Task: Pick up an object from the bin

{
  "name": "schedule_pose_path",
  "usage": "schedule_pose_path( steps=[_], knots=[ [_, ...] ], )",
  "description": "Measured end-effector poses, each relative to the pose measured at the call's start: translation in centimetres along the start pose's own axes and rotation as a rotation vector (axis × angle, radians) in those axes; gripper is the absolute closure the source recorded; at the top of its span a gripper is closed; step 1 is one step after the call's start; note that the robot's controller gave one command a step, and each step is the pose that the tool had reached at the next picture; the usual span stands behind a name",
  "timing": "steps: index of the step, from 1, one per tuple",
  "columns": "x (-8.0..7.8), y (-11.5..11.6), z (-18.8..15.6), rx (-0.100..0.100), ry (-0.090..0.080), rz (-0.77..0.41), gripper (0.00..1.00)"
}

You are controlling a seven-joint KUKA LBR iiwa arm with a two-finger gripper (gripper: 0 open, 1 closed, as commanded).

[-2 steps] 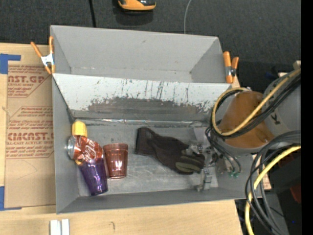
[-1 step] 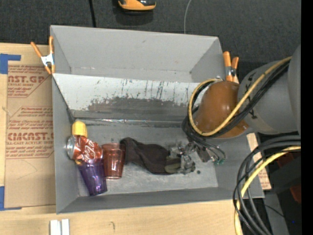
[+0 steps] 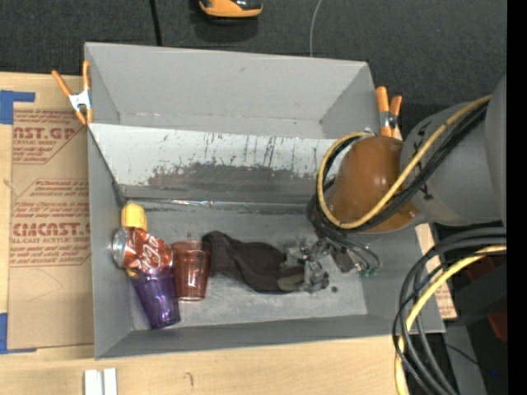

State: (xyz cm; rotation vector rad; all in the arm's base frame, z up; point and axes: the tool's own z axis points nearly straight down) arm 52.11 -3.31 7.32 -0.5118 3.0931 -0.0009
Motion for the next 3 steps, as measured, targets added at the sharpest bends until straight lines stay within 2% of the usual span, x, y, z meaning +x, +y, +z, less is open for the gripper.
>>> schedule_pose_path(
  steps=[1,2,3],
  knots=[
    [-1.9,-1.6,-8.2,-0.001,0.005,0.012,1.00],
    [-1.9,-1.6,-8.2,-0.001,0.005,0.011,1.00],
    [-1.8,-1.1,-15.9,-0.001,0.004,-0.011,1.00]
  ],
)
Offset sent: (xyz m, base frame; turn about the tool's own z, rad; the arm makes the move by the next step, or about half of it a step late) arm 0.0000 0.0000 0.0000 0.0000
